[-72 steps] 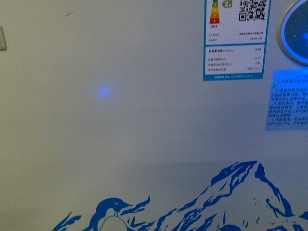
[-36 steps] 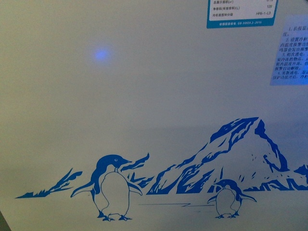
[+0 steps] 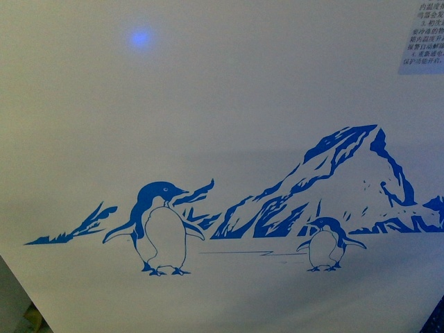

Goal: Put drink in fridge

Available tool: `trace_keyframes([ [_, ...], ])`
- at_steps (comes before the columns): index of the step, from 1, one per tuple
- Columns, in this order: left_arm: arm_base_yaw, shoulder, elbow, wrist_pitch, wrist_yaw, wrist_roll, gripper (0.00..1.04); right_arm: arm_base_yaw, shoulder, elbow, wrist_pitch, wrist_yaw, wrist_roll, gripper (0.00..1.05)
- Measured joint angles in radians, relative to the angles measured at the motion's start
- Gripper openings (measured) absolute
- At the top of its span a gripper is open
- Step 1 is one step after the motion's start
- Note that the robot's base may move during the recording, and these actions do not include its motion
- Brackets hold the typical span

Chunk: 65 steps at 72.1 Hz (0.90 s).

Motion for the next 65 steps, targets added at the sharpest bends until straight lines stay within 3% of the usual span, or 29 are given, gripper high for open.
trace_keyframes([
  [36,0.000,0.000,0.000,0.000,0.000,0.000,0.97,0.010,0.115,0.164,-0.048,0.022,-0.058,0.98],
  [65,0.000,0.000,0.000,0.000,0.000,0.000,0.97,0.071,0.163,0.219,-0.035,0.017,-0.034,0.98],
])
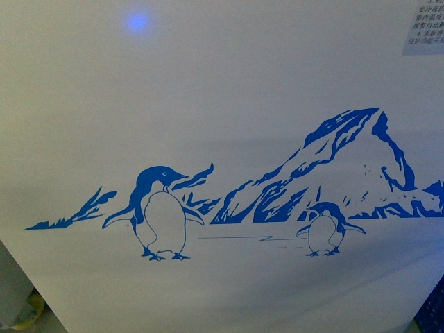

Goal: Put drink in fridge

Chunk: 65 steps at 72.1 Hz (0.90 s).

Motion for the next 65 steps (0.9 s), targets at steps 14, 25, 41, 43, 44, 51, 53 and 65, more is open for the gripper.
trace_keyframes([
  [14,0.000,0.000,0.000,0.000,0.000,0.000,0.97,0.012,0.013,0.003,0.021,-0.017,0.037,0.98],
  [25,0.000,0.000,0.000,0.000,0.000,0.000,0.97,0.026,0.016,-0.017,0.066,-0.036,0.081,0.98],
  [41,0.000,0.000,0.000,0.000,0.000,0.000,0.97,0.054,0.016,-0.067,0.119,-0.110,0.152,0.98],
  [43,0.000,0.000,0.000,0.000,0.000,0.000,0.97,0.056,0.016,-0.069,0.118,-0.109,0.153,0.98],
  [44,0.000,0.000,0.000,0.000,0.000,0.000,0.97,0.056,0.017,-0.071,0.118,-0.109,0.153,0.98],
  [51,0.000,0.000,0.000,0.000,0.000,0.000,0.97,0.059,0.031,-0.076,0.117,-0.109,0.157,0.98],
  [53,0.000,0.000,0.000,0.000,0.000,0.000,0.97,0.059,0.034,-0.077,0.117,-0.109,0.157,0.98],
  [65,0.000,0.000,0.000,0.000,0.000,0.000,0.97,0.060,0.057,-0.078,0.108,-0.090,0.156,0.98],
])
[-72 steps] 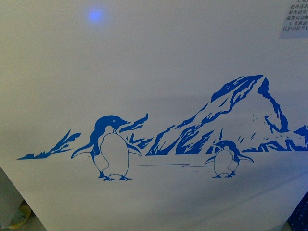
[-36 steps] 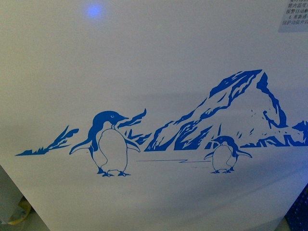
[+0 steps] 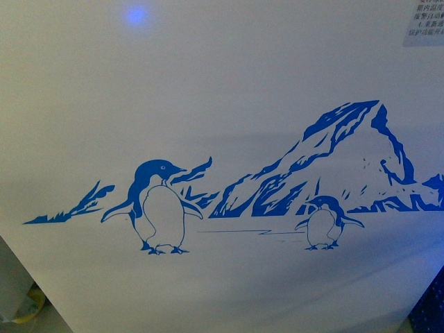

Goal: Put drink in fridge

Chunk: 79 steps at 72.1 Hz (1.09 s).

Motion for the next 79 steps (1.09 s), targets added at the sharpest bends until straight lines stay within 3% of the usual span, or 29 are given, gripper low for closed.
trace_keyframes([
  [6,0.000,0.000,0.000,0.000,0.000,0.000,0.97,0.004,0.019,0.000,-0.002,0.016,0.000,0.96],
  [25,0.000,0.000,0.000,0.000,0.000,0.000,0.97,0.008,0.040,0.001,-0.003,0.024,-0.004,0.62],
  [36,0.000,0.000,0.000,0.000,0.000,0.000,0.97,-0.001,0.039,-0.001,-0.002,0.029,-0.009,0.50],
  [57,0.000,0.000,0.000,0.000,0.000,0.000,0.97,-0.031,-0.004,-0.039,-0.002,0.068,-0.047,0.43],
  [79,0.000,0.000,0.000,0.000,0.000,0.000,0.97,-0.126,-0.202,-0.144,-0.012,0.094,-0.121,0.42],
])
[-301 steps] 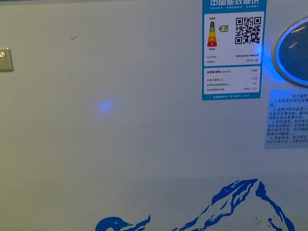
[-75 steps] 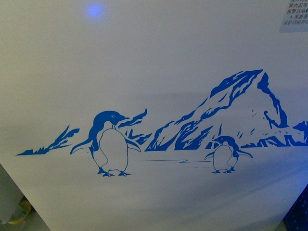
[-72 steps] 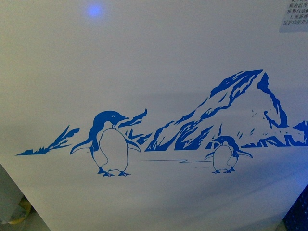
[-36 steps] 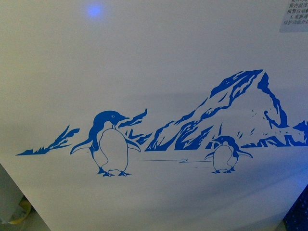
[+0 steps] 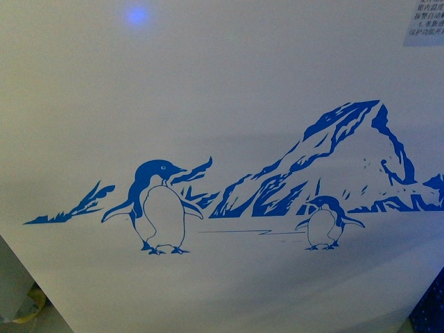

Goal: Put drink in fridge

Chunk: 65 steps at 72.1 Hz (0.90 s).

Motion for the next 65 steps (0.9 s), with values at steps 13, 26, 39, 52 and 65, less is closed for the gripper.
trace_keyframes([
  [13,0.000,0.000,0.000,0.000,0.000,0.000,0.97,-0.031,-0.176,-0.084,0.002,0.001,-0.046,0.42],
  [26,0.000,0.000,0.000,0.000,0.000,0.000,0.97,-0.060,-0.423,-0.225,0.003,-0.014,-0.087,0.42],
  [39,0.000,0.000,0.000,0.000,0.000,0.000,0.97,-0.079,-0.760,-0.351,-0.037,-0.039,-0.122,0.41],
  [52,0.000,0.000,0.000,0.000,0.000,0.000,0.97,-0.106,-1.180,-0.422,-0.157,-0.079,-0.137,0.41],
  [65,0.000,0.000,0.000,0.000,0.000,0.000,0.97,-0.116,-1.508,-0.430,-0.280,-0.138,-0.108,0.41],
])
